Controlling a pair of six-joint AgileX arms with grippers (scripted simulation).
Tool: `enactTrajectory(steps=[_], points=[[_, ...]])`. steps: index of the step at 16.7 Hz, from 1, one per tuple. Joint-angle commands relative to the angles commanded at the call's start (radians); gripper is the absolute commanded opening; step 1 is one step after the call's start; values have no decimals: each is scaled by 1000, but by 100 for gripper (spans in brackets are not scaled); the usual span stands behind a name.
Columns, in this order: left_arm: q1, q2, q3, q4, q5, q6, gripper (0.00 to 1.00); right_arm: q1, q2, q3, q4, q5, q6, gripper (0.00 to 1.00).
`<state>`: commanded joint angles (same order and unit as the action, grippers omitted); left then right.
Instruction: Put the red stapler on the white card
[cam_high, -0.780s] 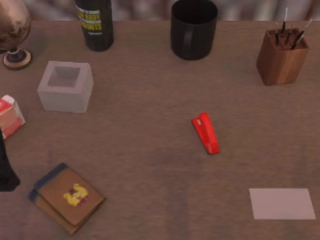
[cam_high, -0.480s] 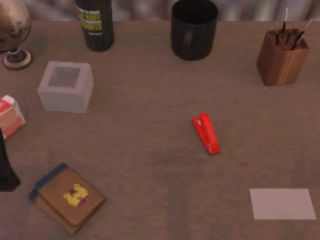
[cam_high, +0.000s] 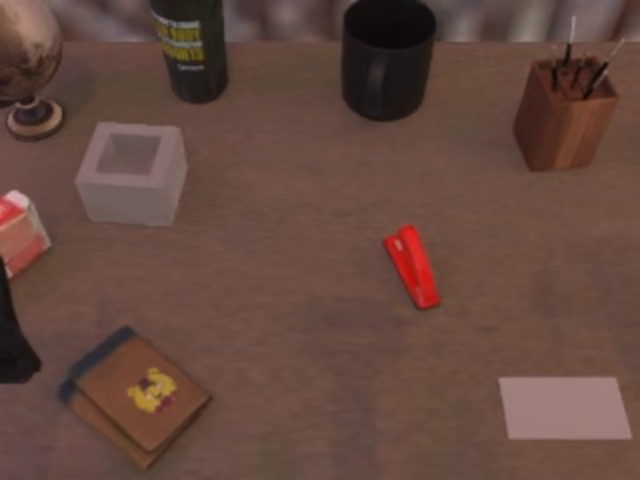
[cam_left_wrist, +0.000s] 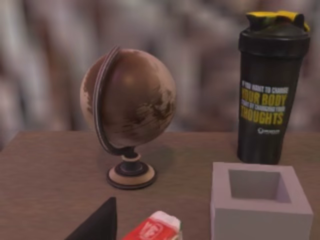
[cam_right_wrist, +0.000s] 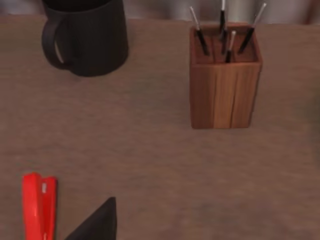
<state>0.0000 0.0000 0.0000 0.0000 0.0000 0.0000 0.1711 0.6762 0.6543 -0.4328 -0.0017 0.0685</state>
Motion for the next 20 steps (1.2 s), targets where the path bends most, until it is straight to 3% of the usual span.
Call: enactTrajectory(steps=[11,16,20], points=[[0,0,0,0,0,0,100,264,1204,1045,-708,0,101,100],[0,0,0,0,0,0,100,343,1541,1385,-902,1,132,100],[0,0,0,0,0,0,100,371,1647,1499,-966,3,143,100]])
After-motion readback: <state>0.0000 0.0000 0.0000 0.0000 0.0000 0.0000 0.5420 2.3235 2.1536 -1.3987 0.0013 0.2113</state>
